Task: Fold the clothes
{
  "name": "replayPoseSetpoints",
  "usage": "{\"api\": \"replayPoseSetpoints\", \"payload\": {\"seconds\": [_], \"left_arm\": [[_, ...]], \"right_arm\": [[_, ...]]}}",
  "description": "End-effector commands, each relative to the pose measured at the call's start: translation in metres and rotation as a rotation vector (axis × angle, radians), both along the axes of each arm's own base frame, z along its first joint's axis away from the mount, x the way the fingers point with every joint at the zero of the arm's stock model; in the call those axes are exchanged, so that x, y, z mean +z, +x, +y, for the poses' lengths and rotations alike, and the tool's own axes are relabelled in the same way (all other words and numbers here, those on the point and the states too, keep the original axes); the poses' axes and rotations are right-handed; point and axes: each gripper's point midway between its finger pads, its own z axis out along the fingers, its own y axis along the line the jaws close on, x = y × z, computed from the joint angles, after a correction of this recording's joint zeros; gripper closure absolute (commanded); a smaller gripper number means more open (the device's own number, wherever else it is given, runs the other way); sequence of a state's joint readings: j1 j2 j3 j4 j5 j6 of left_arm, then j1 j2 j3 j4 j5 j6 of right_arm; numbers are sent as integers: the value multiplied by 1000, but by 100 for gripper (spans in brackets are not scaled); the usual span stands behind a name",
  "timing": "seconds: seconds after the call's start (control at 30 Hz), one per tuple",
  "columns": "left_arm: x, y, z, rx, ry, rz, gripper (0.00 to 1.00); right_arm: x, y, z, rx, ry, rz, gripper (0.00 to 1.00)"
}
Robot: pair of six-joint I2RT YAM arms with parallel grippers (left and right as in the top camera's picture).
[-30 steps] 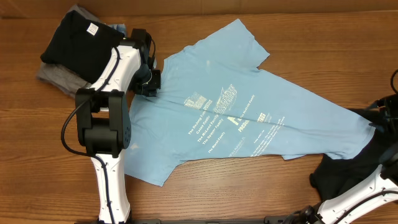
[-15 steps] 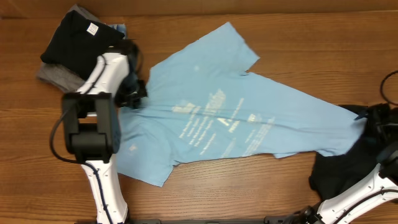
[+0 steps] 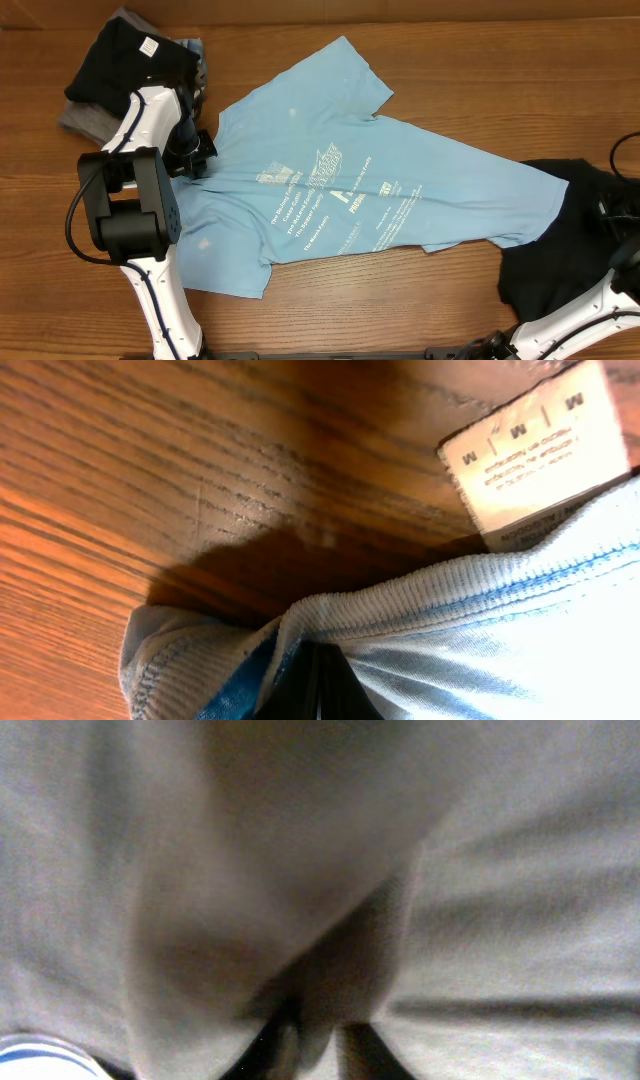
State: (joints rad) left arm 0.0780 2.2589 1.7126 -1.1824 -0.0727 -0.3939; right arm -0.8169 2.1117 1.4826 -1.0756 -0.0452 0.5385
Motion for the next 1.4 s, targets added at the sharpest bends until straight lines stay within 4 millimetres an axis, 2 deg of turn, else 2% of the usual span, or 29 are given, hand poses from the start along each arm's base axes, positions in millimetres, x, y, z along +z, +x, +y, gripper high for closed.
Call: {"api": "replayPoseSetpoints", "payload": {"seconds": [0.0,0.07,0.2,0.27,0.3,0.37,0.43,0.57,0.67,0.73,0.77,0.8,0.83,0.97,1.07,1.13,1.23,1.37], "left_arm": [[-31,-31,7,16,42,140,96],[-30,-32,7,6,38,148,95],[-31,-32,5,-2,21,145,93],[-30,-29,3,-18,11,136,93],[-28,-26,2,-34,6,127,93],[-23,-20,2,-52,4,105,92],[-13,-13,3,-54,7,71,90],[19,6,-3,-56,-23,-37,76],[49,16,-11,-74,-65,-126,64],[70,20,-18,-93,-102,-186,58],[82,22,-22,-110,-125,-217,57],[91,22,-26,-127,-144,-241,55],[101,22,-30,-150,-169,-268,55],[137,15,-40,-220,-214,-339,53],[156,8,-42,-268,-213,-367,51],[162,3,-42,-292,-211,-371,51],[164,-4,-43,-333,-214,-355,50],[164,-5,-43,-350,-216,-349,51]], "right_arm": [[-2,-19,-48,-103,-134,48,96],[18,-24,-76,-157,-171,18,96],[74,-34,-123,-254,-228,-61,96],[102,-39,-139,-289,-256,-99,96],[115,-40,-146,-302,-268,-122,92],[138,-32,-150,-282,-259,-204,78],[152,-19,-147,-244,-235,-285,69],[166,20,-121,-98,-172,-413,59],[165,49,-91,48,-126,-440,53],[162,68,-65,161,-101,-433,43],[161,77,-53,205,-89,-428,34],[157,87,-37,251,-72,-418,19],[152,94,-23,288,-62,-395,10],[118,103,27,409,-41,-228,12],[84,96,50,460,-39,-96,14],[62,97,66,497,-24,-77,18],[34,101,81,582,-43,-73,22],[20,93,86,594,-35,-47,22]]}}
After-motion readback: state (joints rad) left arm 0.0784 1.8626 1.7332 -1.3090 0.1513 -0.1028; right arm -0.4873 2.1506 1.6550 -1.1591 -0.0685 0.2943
